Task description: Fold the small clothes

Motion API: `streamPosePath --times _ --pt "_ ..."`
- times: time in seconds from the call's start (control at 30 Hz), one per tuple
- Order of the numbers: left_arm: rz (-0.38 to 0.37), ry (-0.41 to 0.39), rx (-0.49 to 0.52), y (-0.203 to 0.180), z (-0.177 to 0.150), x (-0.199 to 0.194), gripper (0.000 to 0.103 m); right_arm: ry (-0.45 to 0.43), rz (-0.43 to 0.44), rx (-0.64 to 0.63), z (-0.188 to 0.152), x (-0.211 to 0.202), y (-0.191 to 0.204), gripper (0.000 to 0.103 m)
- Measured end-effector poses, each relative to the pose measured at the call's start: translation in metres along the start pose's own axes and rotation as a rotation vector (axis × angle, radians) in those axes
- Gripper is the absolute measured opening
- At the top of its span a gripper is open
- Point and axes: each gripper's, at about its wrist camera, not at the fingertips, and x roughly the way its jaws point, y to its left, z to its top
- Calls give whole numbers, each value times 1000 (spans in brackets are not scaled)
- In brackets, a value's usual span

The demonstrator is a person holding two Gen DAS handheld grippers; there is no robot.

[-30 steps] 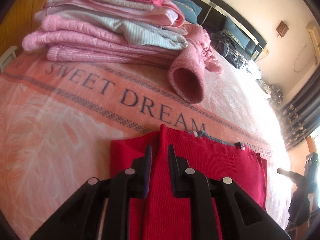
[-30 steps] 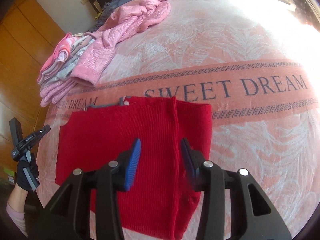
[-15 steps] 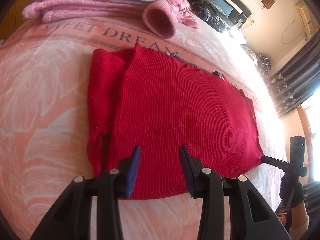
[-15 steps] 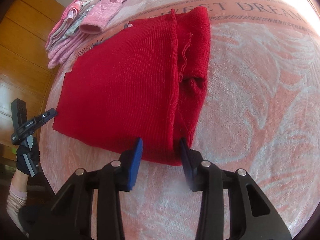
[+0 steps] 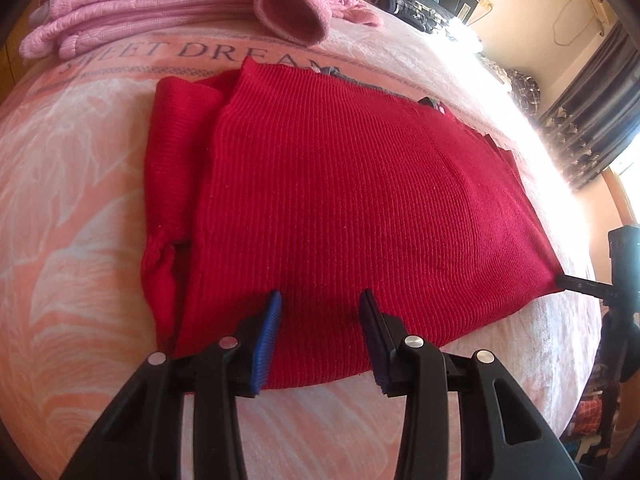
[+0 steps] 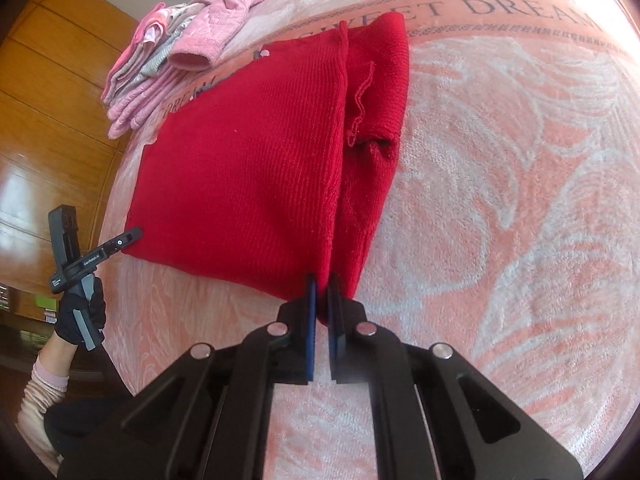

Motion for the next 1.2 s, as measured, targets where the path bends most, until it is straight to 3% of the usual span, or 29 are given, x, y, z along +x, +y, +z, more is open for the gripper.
streamPosePath --times 0.2,0.27,0.3,0.33,0.47,0.6,0.7,0.8,0.83,0.9,1.07,1.17,1.2 --pt "4 -11 17 -1 -4 2 41 24 -6 2 0 14 -4 4" --pt "4 -7 2 -3 1 -3 41 3 -10 6 4 4 -2 15" --pt "-9 -16 -4 -4 4 -7 41 -16 -11 1 7 -3 0 26" --pt "-20 -32 -3 -7 7 -11 41 -39 -15 -13 11 -9 3 27" --pt "-22 -61 0 -16 25 -14 42 -86 -6 0 36 -13 10 27" --pt "-21 -56 -16 -19 36 0 42 -75 -44 22 60 9 13 28" --pt "-13 -51 -24 -16 39 10 42 -57 -60 34 68 23 10 27" --pt "-10 -39 -27 -8 38 17 42 -45 -70 32 68 27 8 6" --pt "-19 -40 -29 -5 37 18 42 -44 -76 34 66 27 6 4" --pt "-28 -44 -18 -3 35 19 42 -43 -115 41 65 26 1 3" --pt "-26 -49 -9 -3 32 18 42 -47 -69 64 63 26 -6 4" --pt "-27 -52 -25 -3 33 13 42 -65 -40 54 61 12 -1 20" --pt "-24 -57 -22 -4 33 10 42 -78 -36 44 60 5 1 29"
